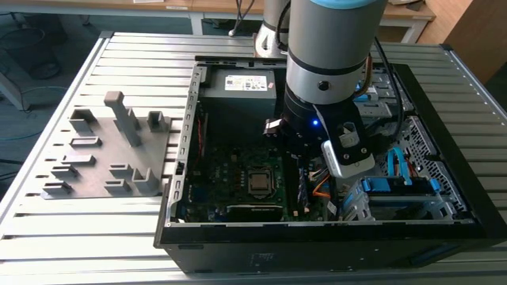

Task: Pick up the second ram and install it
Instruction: 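Insert the second ram into the second slot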

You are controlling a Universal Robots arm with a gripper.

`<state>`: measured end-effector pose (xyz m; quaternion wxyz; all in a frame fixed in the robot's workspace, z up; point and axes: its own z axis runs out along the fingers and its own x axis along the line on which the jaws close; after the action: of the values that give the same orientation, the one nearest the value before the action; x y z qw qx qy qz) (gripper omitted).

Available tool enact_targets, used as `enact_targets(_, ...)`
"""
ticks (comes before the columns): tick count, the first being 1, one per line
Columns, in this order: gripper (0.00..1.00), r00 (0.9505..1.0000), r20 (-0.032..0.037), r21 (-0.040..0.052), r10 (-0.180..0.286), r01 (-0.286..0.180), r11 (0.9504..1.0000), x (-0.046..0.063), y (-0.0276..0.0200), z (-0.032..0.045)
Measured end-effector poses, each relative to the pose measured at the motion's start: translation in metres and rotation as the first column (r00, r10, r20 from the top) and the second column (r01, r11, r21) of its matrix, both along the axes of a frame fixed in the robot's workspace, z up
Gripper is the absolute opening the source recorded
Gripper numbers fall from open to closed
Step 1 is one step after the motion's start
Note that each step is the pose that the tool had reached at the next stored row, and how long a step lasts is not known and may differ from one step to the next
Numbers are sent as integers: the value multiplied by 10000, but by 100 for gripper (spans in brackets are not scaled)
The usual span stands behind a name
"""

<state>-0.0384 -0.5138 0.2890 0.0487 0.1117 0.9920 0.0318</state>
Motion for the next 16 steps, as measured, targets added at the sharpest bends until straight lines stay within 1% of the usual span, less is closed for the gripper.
enact_targets(8, 13, 9991, 0, 0, -424, 424, 9991, 0, 0, -2)
enact_targets(16, 13, 9966, 0, 0, -827, 827, 9966, 0, 0, -5)
